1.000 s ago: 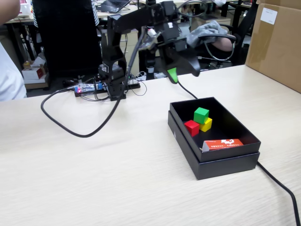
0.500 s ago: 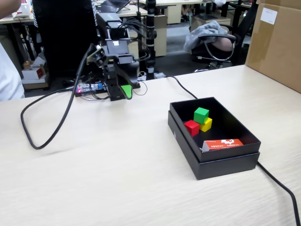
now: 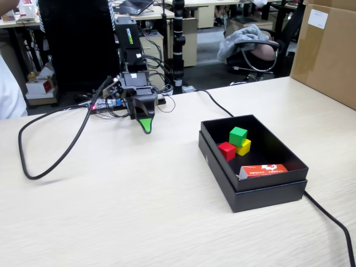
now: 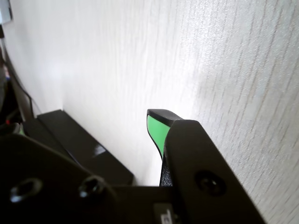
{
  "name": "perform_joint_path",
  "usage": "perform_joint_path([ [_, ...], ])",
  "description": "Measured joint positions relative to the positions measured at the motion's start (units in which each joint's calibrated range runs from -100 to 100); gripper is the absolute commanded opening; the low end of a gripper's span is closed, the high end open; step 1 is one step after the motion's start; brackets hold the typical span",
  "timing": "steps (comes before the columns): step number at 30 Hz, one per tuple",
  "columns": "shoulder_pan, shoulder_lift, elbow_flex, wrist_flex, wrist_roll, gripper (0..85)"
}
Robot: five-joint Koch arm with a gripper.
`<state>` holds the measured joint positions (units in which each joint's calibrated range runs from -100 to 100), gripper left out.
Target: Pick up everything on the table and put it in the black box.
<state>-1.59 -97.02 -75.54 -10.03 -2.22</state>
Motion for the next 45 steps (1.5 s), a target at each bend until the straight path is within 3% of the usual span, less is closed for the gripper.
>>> perform_joint_path([
  [13, -0.7, -1.3, -20.3, 17.9, -2.2, 52.5],
  [45, -1.0, -1.3, -21.1, 16.9, -2.4, 49.6],
])
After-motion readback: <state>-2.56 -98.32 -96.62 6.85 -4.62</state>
